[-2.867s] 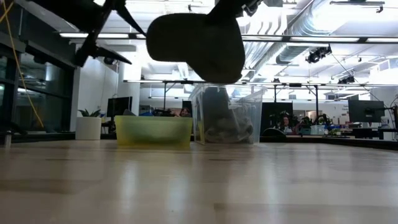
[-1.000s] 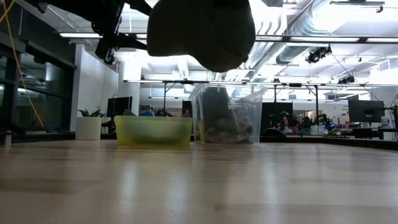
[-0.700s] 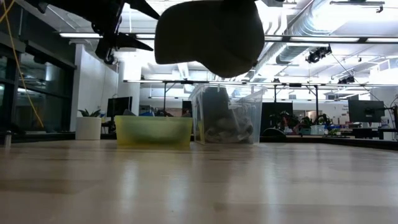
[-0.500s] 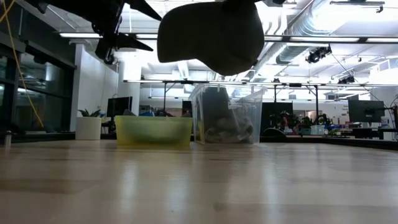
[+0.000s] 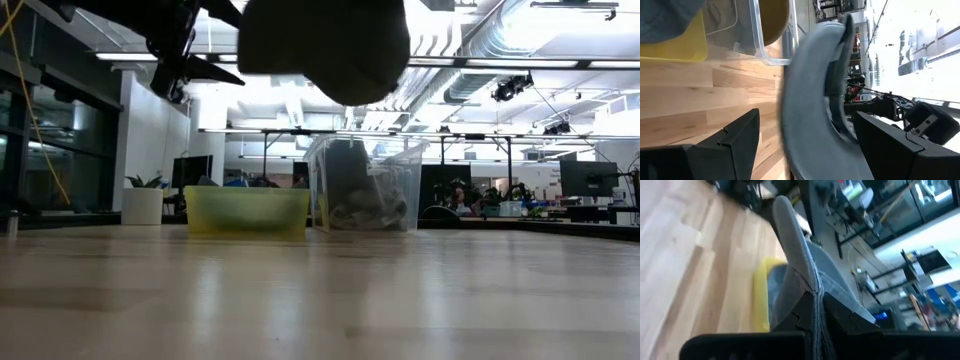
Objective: Pick & Place hat
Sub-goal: Put the blue cap into the yellow bin
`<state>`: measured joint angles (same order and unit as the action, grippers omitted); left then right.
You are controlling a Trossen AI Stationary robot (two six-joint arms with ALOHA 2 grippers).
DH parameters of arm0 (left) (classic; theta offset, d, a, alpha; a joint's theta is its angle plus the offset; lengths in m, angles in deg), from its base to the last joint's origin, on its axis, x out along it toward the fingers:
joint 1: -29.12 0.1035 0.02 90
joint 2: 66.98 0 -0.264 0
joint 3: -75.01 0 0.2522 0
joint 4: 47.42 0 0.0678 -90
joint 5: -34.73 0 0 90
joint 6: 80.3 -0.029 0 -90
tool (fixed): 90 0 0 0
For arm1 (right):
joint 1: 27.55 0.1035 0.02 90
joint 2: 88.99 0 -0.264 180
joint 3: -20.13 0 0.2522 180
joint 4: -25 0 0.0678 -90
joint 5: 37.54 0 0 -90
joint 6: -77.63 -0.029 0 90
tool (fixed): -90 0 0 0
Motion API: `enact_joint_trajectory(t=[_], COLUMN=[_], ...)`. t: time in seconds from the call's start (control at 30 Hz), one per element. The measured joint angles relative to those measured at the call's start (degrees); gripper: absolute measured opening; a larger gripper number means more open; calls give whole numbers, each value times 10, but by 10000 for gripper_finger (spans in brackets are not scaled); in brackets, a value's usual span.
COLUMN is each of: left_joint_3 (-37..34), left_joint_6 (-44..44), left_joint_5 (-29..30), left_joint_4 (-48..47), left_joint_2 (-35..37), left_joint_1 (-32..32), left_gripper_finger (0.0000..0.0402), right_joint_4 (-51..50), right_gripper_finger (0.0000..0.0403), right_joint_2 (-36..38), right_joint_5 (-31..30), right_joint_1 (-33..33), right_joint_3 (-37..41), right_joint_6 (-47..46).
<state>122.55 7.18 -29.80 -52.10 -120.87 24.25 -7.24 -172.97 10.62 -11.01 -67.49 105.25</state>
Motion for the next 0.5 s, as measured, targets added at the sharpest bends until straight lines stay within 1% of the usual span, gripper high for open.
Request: enact_joint_trajectory(t=[0.2,0.3,0.5], left_joint_3=[-1,0,0], left_joint_6=[3,2,0], left_joint_5=[-6,-17,-29], left_joint_4=[29,60,77], left_joint_2=[-18,-26,-45], left_joint_1=[0,0,0], left_gripper_finger=[282,282,281], right_joint_4=[57,67,70], right_gripper_finger=[9,9,9], right_joint_2=[-21,-31,-33], right_joint_5=[49,52,58], right_joint_1=[-14,-20,-19], right_joint_3=[0,0,0], right_joint_6=[15,16,14])
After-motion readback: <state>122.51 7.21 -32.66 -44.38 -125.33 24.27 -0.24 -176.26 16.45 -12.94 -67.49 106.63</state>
